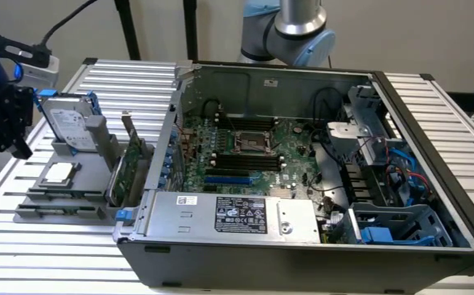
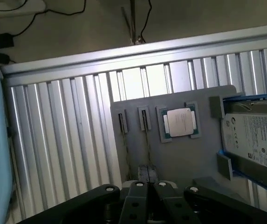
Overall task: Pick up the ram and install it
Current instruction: 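Pick up the ram and move it above insertion slot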
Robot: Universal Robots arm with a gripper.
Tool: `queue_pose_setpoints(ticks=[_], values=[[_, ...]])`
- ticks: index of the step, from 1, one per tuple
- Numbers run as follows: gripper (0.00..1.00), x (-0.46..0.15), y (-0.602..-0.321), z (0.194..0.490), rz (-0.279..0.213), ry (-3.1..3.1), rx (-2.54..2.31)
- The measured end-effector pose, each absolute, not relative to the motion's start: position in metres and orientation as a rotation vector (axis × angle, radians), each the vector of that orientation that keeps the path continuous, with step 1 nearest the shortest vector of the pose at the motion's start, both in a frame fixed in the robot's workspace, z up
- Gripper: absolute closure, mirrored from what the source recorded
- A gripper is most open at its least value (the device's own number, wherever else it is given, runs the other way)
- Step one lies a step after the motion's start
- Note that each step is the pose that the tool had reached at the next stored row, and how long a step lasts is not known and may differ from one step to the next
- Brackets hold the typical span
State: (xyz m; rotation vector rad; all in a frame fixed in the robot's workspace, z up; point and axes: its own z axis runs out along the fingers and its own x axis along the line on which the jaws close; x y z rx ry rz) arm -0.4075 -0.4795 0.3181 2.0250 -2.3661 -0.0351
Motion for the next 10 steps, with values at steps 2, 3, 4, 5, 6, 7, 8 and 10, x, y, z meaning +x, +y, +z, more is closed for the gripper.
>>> queue_pose_setpoints(ticks=[2,3,4,5,6,7,8,10], values=[[1.00,-0.407,-0.482,0.315,-0.035,-2.359,2.033],[0.00,-0.406,-0.483,0.314,-0.035,-2.356,2.037],[0.00,-0.406,-0.484,0.312,-0.035,-2.353,2.040],[0.00,-0.405,-0.485,0.311,-0.035,-2.351,2.043],[0.00,-0.405,-0.486,0.309,-0.034,-2.348,2.047],[0.00,-0.404,-0.487,0.308,-0.034,-2.345,2.049],[0.00,-0.403,-0.488,0.306,-0.034,-2.343,2.052],[0.00,-0.402,-0.490,0.302,-0.034,-2.337,2.058]])
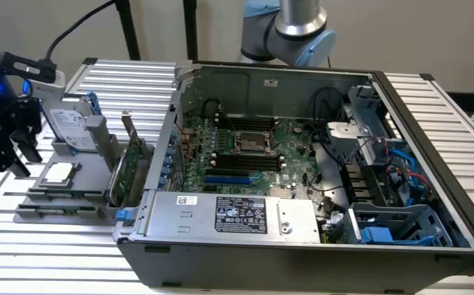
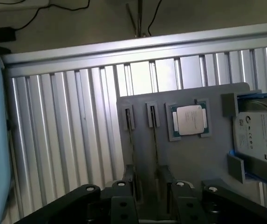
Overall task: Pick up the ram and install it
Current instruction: 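Pick up the ram and move it above insertion slot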
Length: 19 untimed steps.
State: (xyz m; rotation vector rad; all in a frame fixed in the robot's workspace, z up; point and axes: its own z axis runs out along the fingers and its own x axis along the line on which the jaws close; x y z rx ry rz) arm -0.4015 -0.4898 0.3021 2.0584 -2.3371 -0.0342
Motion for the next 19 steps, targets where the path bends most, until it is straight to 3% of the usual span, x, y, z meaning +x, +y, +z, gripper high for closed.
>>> queue_pose_setpoints(ticks=[19], values=[[0.00,-0.387,-0.499,0.268,-0.033,-2.288,2.113]])
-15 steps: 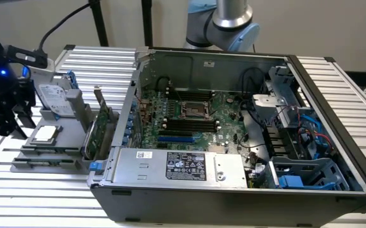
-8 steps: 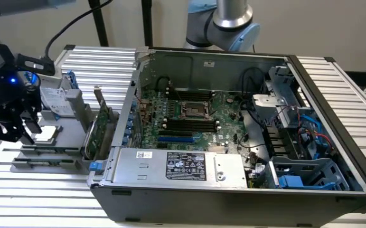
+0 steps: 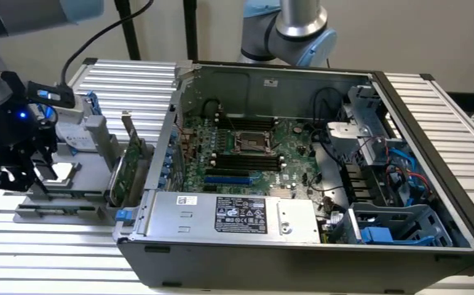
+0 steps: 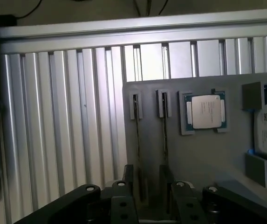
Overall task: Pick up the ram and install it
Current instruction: 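Pick up the ram and move it above insertion slot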
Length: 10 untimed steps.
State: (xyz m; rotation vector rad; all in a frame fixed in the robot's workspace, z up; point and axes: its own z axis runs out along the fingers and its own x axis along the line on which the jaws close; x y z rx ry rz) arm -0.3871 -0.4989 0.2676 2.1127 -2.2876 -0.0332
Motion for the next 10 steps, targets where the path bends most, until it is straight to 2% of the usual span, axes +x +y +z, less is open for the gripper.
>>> queue_pose_setpoints(ticks=[10], values=[[0.00,-0.387,-0.500,0.249,-0.033,-2.280,2.120]])
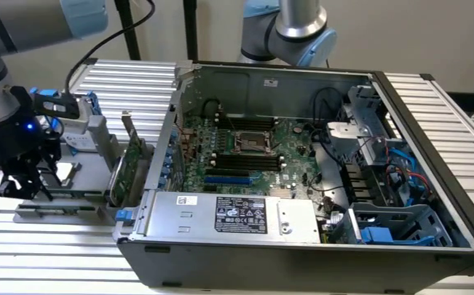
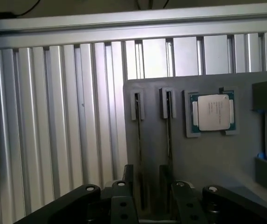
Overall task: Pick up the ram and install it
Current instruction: 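Pick up the ram and move it above insertion slot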
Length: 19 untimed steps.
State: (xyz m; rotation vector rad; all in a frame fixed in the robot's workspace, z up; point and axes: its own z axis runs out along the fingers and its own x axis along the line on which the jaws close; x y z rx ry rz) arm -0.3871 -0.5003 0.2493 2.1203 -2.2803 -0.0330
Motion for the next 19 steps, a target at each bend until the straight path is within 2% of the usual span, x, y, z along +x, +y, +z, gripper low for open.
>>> queue_pose_setpoints(ticks=[19], values=[[0.00,-0.388,-0.502,0.215,-0.029,-2.251,2.154]])
